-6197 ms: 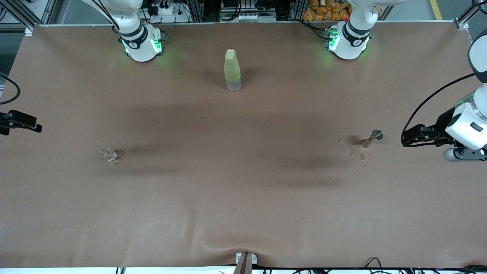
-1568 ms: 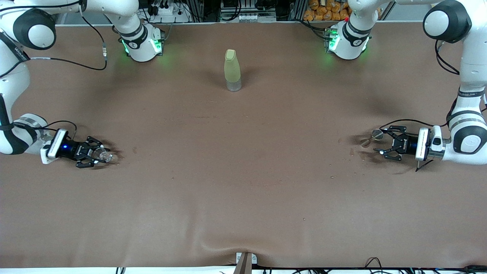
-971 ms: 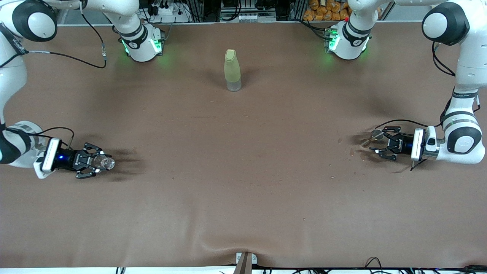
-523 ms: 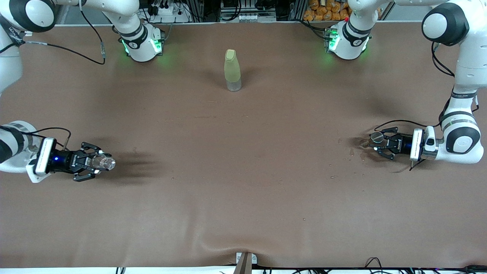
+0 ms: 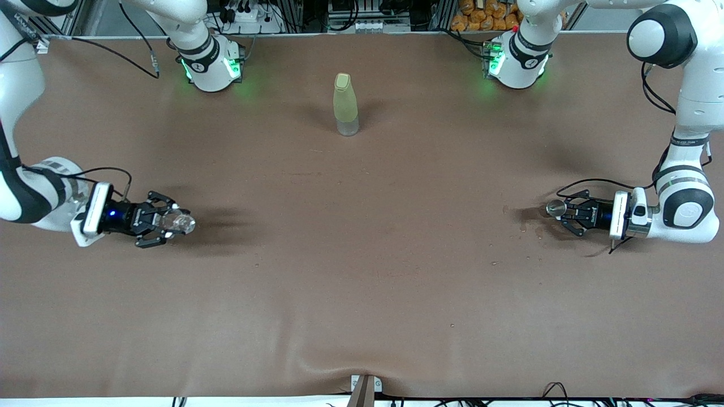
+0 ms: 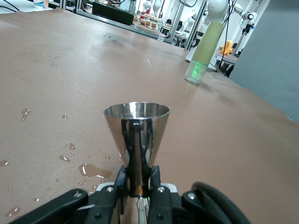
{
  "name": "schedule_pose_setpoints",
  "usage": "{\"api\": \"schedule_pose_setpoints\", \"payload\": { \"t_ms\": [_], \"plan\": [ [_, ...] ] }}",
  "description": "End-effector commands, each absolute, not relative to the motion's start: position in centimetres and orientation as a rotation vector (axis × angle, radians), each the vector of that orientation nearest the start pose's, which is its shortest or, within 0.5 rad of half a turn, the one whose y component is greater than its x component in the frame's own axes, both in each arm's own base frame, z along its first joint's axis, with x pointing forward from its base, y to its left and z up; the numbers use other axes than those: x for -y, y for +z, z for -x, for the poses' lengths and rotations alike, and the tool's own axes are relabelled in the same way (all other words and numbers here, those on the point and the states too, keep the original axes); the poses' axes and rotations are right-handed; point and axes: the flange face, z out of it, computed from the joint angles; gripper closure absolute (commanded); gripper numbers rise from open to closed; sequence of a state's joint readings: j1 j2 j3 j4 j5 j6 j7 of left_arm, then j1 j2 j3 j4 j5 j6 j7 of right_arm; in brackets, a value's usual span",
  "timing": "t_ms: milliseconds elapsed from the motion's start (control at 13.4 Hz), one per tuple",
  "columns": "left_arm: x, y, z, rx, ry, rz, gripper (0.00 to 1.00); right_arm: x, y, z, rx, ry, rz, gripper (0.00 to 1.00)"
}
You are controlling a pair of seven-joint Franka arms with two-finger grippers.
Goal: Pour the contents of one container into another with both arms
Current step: 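Lift the beaker with the right gripper while the left gripper lifts the jigger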
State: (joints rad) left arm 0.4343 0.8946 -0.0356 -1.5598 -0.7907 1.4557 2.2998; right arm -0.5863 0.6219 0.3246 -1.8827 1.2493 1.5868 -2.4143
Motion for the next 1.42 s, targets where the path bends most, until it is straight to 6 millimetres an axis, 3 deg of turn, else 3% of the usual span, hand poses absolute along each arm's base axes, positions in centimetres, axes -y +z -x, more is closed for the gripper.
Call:
{"api": "schedule_pose_setpoints", "payload": {
  "t_ms": [0, 299, 523, 747, 971, 1344],
  "plan": [
    [-14.3, 11.9, -58.2, 1.394, 0.675, -1.383, 1.00, 4.1, 23.8, -57.2, 1.149, -1.233, 1.320, 0.91],
    [-8.6, 14.7, -61.3, 1.447, 0.738, -1.273, 1.00, -1.0, 25.7, -53.8, 1.066, -1.241, 1.341, 0.94],
    [-2.0, 16.4, -63.4, 1.487, 0.788, -1.212, 1.00, -2.4, 27.4, -53.6, 1.049, -1.187, 1.351, 0.95],
    [6.7, 17.2, -65.3, 1.527, 0.839, -1.190, 1.00, -4.5, 30.2, -54.1, 1.104, -1.152, 1.367, 0.98],
    [15.7, 17.7, -65.6, 1.532, 0.899, -1.186, 1.00, -6.4, 29.9, -54.0, 1.139, -1.120, 1.373, 0.98],
    [30.2, 17.2, -63.1, 1.525, 1.051, -1.151, 1.00, -11.2, 30.6, -55.1, 1.186, -1.139, 1.383, 0.94]
  ]
}}
